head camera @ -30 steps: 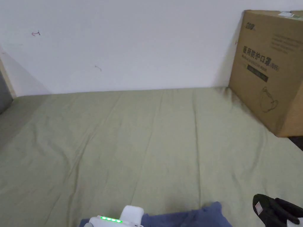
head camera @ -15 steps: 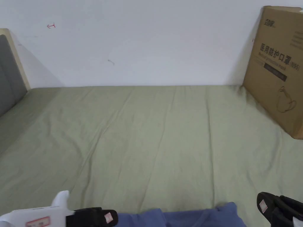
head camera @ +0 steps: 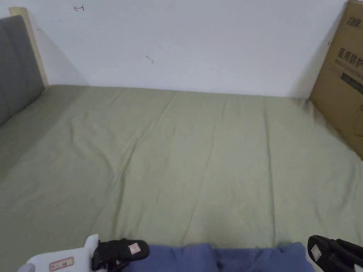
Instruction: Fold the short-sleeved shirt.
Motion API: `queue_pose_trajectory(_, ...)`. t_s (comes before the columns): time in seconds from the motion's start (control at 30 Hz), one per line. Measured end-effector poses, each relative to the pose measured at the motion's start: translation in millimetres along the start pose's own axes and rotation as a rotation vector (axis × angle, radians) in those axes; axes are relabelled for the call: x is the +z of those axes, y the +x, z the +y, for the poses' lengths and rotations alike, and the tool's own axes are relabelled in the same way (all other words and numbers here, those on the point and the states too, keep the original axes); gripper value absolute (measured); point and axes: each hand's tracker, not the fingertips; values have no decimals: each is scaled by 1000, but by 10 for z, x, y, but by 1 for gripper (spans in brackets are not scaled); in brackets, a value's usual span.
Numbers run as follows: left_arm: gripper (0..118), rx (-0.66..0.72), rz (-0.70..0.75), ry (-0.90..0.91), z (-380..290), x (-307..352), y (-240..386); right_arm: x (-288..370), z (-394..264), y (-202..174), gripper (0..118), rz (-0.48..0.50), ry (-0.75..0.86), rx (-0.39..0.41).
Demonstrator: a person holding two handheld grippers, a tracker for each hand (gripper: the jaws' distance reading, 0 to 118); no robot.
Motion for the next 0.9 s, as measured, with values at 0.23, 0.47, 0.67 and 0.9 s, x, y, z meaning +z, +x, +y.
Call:
queue_pose_trajectory(0.23, 7, -94, 353, 46, -200, -223, 174, -6, -3, -51, 0, 15, -11, -11)
queue_pose_trajectory(0.47, 7, -520, 736, 60, -368, 224, 1427, 72, -37, 63, 0, 30, 14, -25)
queue_pose_trajectory(0.67, 8, -630, 1028, 14, -600, -201, 1950, 140, -165, 182, 0, 47, 8, -49)
queue_pose_trajectory(0.9, 74, -356, 679, -143, -649, -1627, 1755, 384, -219, 448, 0, 15, 34, -101)
